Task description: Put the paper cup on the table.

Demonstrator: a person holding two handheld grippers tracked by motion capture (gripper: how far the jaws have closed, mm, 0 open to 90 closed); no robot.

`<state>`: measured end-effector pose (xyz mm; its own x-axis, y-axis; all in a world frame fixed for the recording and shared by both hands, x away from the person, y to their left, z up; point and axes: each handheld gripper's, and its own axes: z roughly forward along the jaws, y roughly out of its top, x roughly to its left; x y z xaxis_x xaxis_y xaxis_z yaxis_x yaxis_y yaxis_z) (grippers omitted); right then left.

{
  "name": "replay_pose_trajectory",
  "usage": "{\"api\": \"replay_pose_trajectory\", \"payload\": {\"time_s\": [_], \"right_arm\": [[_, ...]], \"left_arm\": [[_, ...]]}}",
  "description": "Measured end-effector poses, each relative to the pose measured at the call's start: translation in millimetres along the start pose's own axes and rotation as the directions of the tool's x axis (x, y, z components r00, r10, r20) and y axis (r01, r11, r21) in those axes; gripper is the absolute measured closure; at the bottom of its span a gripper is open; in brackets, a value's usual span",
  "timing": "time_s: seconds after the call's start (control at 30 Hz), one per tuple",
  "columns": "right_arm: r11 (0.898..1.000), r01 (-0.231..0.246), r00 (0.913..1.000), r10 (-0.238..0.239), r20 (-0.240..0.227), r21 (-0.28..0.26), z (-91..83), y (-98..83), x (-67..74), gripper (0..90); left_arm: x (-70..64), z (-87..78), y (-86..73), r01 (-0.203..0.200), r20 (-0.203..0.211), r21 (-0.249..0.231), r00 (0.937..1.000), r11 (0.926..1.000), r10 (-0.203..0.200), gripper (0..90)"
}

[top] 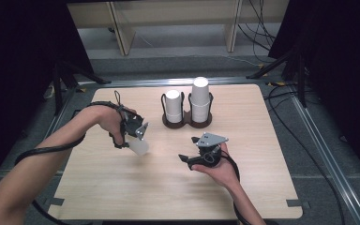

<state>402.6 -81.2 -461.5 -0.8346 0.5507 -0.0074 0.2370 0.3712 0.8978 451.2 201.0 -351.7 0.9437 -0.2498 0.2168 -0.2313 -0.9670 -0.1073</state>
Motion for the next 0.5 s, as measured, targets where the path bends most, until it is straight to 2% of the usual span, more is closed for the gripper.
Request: {"api": "replay_pose_trajectory", "payload": {"time_s": [0.03, 0.07, 0.1, 0.17, 0.2, 0.3, 0.5], "right_arm": [[1.0, 0.0, 1.0, 0.0, 0.001, 0.0, -0.2, 0.2, 0.0, 16.1], [1.0, -0.01, 0.9997, 0.01, -0.021, -0.009, 1.3, 0.0, 0.3, 16.1], [1.0, -0.011, 0.9997, 0.011, -0.022, -0.007, 0.9, 0.4, 0.5, 16.1], [1.0, -0.015, 0.9999, 0.015, -0.003, 0.003, -0.7, 1.1, 1.5, 16.1], [1.0, -0.018, 0.9998, 0.018, -0.004, 0.003, -0.7, 1.2, 1.7, 16.0], [1.0, -0.007, 1.0, 0.007, -0.003, 0.0, 0.0, 1.0, 1.2, 16.1], [1.0, -0.015, 0.9999, 0.015, -0.005, 0.003, 0.1, 0.9, 1.8, 16.0]], "left_arm": [[-0.8, -0.2, -0.2, 0.0, 0.005, 0.006, 1.0, 1.0, 0.0, 31.1], [-1.5, -0.8, -0.4, -0.003, 0.009, 0.01, 1.0, 0.9999, 0.003, 31.1], [-1.4, -1.6, -0.7, -0.019, 0.015, 0.024, 0.9997, 0.9995, 0.019, 31.1], [-2.2, -1.6, -1.7, -0.021, 0.016, 0.032, 0.9997, 0.9993, 0.02, 31.1], [-4.0, -0.4, -2.6, -0.003, 0.017, 0.027, 0.9999, 0.9996, 0.003, 31.1], [-5.3, 0.1, -3.9, -0.001, 0.02, 0.043, 0.9998, 0.9991, 0.0, 31.1], [-6.6, -1.1, -4.5, 0.003, 0.034, 0.063, 0.9994, 0.998, -0.005, 31.2]]}}
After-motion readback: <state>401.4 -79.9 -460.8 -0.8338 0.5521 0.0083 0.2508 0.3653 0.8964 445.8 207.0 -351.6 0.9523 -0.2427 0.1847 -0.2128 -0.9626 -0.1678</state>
